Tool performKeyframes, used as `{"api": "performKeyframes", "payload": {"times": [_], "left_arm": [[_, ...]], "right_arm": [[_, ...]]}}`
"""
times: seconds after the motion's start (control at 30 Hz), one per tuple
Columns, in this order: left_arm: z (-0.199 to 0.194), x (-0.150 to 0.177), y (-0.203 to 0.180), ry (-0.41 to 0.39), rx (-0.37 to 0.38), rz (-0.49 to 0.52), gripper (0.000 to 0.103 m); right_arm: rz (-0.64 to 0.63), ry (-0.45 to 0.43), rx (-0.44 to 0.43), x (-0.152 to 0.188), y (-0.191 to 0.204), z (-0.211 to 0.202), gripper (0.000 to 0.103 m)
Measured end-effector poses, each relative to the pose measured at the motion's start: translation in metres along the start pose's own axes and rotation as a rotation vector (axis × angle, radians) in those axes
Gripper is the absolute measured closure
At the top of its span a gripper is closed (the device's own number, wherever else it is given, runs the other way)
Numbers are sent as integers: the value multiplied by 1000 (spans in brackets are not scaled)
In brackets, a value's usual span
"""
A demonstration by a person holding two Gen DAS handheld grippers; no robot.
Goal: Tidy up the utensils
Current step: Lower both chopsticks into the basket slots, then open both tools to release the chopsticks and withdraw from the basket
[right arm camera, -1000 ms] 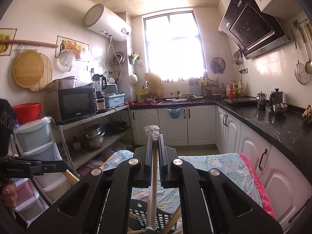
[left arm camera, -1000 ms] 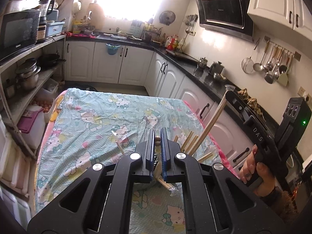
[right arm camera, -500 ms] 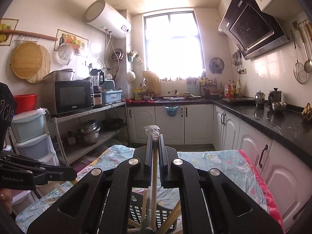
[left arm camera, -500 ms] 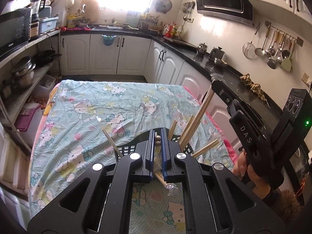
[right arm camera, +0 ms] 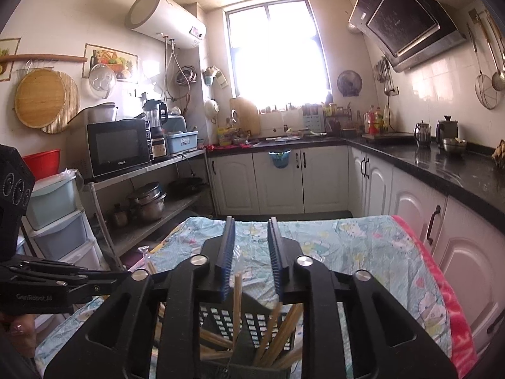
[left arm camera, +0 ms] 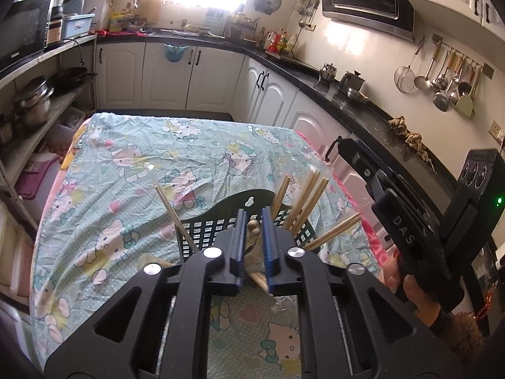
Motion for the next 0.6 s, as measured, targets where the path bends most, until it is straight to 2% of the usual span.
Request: {"api": "performKeyframes", "payload": {"times": [0.07, 0.13, 0.27, 0.47, 0.57, 0.6], "left_arm": [[-5, -1, -1, -16, -2, -1, 80], [-12, -1, -3, -39, -3, 0, 76], [-31, -4, -6, -98, -17, 5, 62], [-63, -5, -10, -198, -47, -2, 38], [-77, -3, -11, -231, -64, -8, 21], [-81, -1, -11, -244, -73, -12, 19]], "right_arm": [[5, 3, -1, 1, -1, -6, 72], [10, 7, -4, 1, -2, -13, 65], [18, 16, -17, 0, -1, -27, 57], [12, 29, -23, 2, 3, -51, 41], [3, 39, -24, 6, 8, -63, 34], [0, 42, -22, 8, 8, -66, 30]]}}
Point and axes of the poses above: each gripper's, at about its wrist camera, not at the fingertips, and z roughly the way its jaws point, y to its left, x to its underside, the point moved 4 cm from there along z, roughly the way its jaws point, and after that the axes turned 7 degrees about z, right-handed, at the moved point
